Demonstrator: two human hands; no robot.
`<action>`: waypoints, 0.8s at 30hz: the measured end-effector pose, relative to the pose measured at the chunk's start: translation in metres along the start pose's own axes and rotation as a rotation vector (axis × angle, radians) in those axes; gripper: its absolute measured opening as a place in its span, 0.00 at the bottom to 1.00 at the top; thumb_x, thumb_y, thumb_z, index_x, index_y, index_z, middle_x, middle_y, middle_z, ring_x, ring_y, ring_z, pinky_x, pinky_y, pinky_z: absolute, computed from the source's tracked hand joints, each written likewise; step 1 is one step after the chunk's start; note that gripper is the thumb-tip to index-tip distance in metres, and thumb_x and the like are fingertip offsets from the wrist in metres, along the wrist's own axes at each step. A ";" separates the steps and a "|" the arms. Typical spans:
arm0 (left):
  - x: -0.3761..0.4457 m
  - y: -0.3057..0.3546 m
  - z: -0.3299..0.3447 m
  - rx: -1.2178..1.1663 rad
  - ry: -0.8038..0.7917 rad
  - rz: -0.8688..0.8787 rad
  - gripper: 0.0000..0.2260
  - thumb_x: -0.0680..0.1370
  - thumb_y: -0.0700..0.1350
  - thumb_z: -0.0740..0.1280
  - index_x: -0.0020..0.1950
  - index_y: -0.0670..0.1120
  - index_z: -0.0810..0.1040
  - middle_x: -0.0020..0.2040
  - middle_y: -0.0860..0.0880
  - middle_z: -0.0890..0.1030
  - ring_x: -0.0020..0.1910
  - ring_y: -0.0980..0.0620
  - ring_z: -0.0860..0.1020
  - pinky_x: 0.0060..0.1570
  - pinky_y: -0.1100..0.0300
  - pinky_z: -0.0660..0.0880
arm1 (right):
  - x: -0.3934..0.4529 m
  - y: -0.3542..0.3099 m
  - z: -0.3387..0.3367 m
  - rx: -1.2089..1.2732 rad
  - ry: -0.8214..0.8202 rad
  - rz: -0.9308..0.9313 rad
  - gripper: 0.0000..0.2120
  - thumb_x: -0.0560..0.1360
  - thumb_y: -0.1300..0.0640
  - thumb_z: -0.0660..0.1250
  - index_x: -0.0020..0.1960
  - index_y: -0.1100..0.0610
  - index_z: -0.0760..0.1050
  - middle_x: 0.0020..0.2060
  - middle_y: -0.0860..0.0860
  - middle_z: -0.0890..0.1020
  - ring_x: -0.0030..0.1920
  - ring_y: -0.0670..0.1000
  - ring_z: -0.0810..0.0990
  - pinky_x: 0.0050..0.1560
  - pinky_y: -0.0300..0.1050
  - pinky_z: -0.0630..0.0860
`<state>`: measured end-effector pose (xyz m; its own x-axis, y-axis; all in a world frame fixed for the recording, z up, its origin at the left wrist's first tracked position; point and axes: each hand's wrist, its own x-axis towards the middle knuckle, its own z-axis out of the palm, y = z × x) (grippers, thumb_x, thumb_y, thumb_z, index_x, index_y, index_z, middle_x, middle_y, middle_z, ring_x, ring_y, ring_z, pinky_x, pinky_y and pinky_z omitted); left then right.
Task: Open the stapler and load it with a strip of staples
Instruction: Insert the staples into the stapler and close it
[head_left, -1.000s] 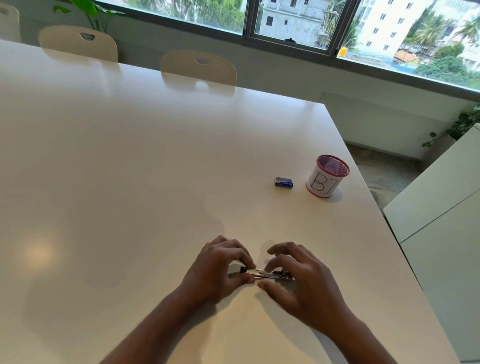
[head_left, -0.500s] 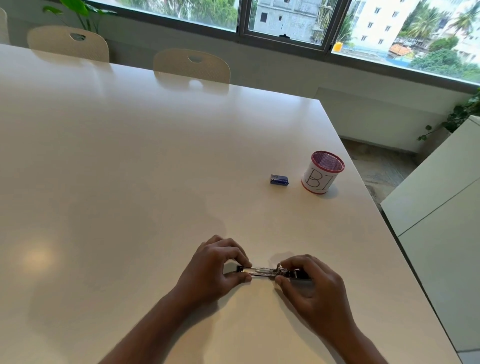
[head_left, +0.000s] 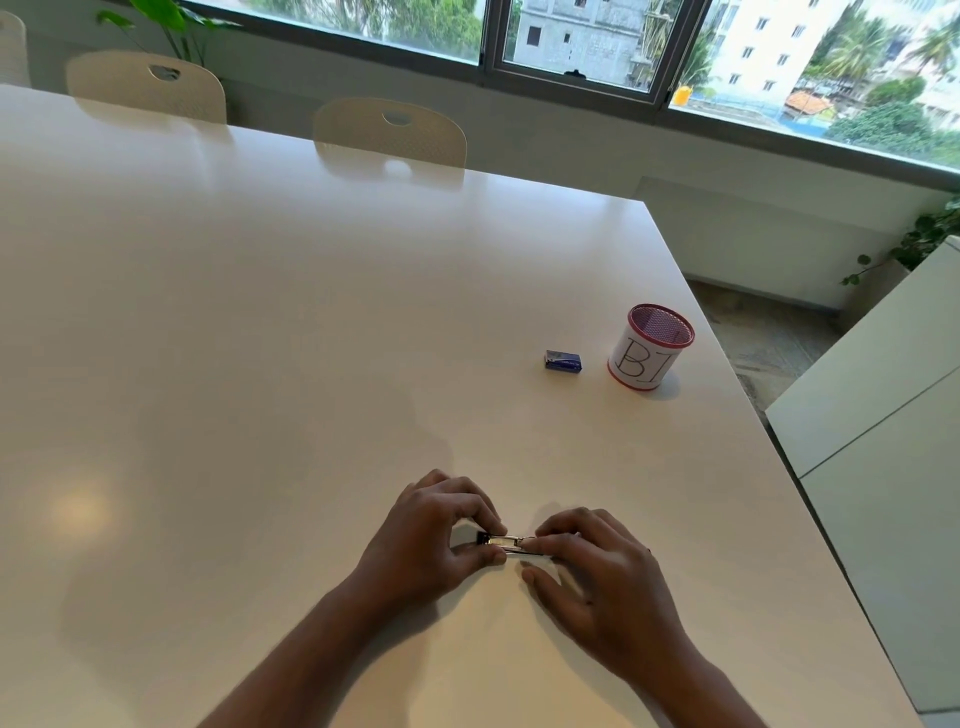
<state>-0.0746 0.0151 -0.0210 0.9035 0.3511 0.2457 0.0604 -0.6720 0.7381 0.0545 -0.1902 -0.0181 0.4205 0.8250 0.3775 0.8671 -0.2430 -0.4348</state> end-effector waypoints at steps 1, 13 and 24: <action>0.000 0.000 0.000 0.002 0.002 0.000 0.09 0.70 0.52 0.82 0.47 0.56 0.87 0.49 0.62 0.85 0.54 0.59 0.77 0.57 0.51 0.76 | 0.001 -0.001 0.000 -0.005 -0.005 -0.001 0.08 0.77 0.43 0.73 0.54 0.43 0.85 0.51 0.37 0.81 0.52 0.42 0.80 0.45 0.46 0.81; -0.001 -0.002 0.001 -0.017 0.004 -0.012 0.10 0.69 0.52 0.82 0.47 0.56 0.87 0.49 0.63 0.85 0.54 0.59 0.78 0.58 0.48 0.75 | -0.003 0.010 -0.019 0.054 0.016 0.115 0.13 0.71 0.47 0.77 0.55 0.45 0.82 0.53 0.35 0.81 0.53 0.41 0.81 0.51 0.44 0.80; -0.001 -0.003 0.000 -0.021 0.003 0.009 0.12 0.68 0.56 0.81 0.49 0.58 0.86 0.49 0.63 0.84 0.54 0.57 0.78 0.57 0.47 0.77 | -0.017 0.035 -0.046 0.043 -0.026 0.236 0.14 0.69 0.50 0.75 0.54 0.50 0.86 0.55 0.39 0.81 0.58 0.42 0.81 0.57 0.43 0.79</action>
<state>-0.0757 0.0166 -0.0232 0.9028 0.3471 0.2539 0.0435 -0.6610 0.7491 0.0899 -0.2361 -0.0021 0.6024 0.7612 0.2403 0.7333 -0.4089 -0.5432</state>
